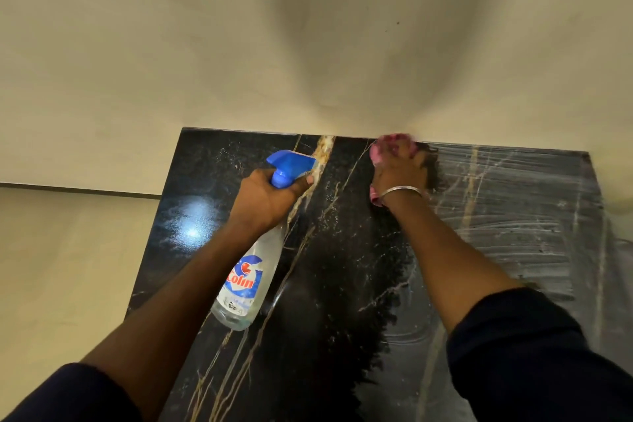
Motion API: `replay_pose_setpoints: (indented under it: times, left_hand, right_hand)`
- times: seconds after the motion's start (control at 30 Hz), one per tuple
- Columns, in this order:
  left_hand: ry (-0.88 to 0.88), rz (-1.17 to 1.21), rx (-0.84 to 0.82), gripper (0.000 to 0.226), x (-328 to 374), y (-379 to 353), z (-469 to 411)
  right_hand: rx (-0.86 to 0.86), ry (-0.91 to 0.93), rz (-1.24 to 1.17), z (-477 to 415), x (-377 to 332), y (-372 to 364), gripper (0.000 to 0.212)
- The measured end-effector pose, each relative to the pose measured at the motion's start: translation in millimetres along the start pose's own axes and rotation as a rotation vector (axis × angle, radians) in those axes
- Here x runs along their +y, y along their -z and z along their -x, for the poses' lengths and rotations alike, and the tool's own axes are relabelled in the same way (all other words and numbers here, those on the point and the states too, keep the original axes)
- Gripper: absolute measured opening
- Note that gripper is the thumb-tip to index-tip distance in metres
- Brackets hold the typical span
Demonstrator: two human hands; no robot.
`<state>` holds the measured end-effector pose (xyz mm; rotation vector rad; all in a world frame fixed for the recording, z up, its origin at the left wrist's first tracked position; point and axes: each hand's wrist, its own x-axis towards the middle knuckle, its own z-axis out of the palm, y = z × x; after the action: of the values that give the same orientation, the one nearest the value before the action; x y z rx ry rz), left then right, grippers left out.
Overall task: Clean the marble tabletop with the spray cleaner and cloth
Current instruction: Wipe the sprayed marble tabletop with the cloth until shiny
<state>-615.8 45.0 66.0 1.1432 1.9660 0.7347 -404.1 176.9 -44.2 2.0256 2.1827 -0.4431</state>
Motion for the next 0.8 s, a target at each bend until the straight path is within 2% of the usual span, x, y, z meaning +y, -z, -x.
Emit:
replay_pose_setpoints:
  times: [0.13,0.27,0.3,0.33,0.43,0.5,0.57,0.67,0.8]
  left_hand:
    - [0.003,-0.004,-0.008,0.033,-1,-2,7]
    - [-0.015,-0.025,-0.033,0.022,-5,0,16]
    - [-0.023,-0.026,-0.049,0.022,-7,2,18]
    - [-0.025,-0.027,-0.062,0.022,-7,4,21]
    - [-0.008,-0.011,-0.076,0.024,-12,7,33]
    - [0.008,0.008,-0.09,0.027,-16,7,40]
    - [0.034,0.024,-0.15,0.029,-18,8,47]
    - [-0.017,-0.001,-0.257,0.033,-21,5,55]
    - [-0.112,-0.025,-0.245,0.031,-19,0,74]
  right_hand:
    - [-0.07,0.251,0.048,15,-68,-12,0.072]
    - [-0.048,0.545,0.127,33,-89,-15,0.041]
    - [-0.085,0.578,0.039,41,-84,-10,0.039]
    - [-0.124,0.545,-0.184,50,-77,-7,0.039]
    - [-0.273,0.023,-1.197,75,-44,3,0.038]
    - [-0.355,-0.237,-1.754,91,-15,6,0.035]
    - [-0.486,-0.278,-2.164,115,5,4,0.036]
    - [-0.532,-0.164,-2.345,146,16,-7,0.051]
    - [-0.509,-0.065,-2.383,166,18,-33,0.052]
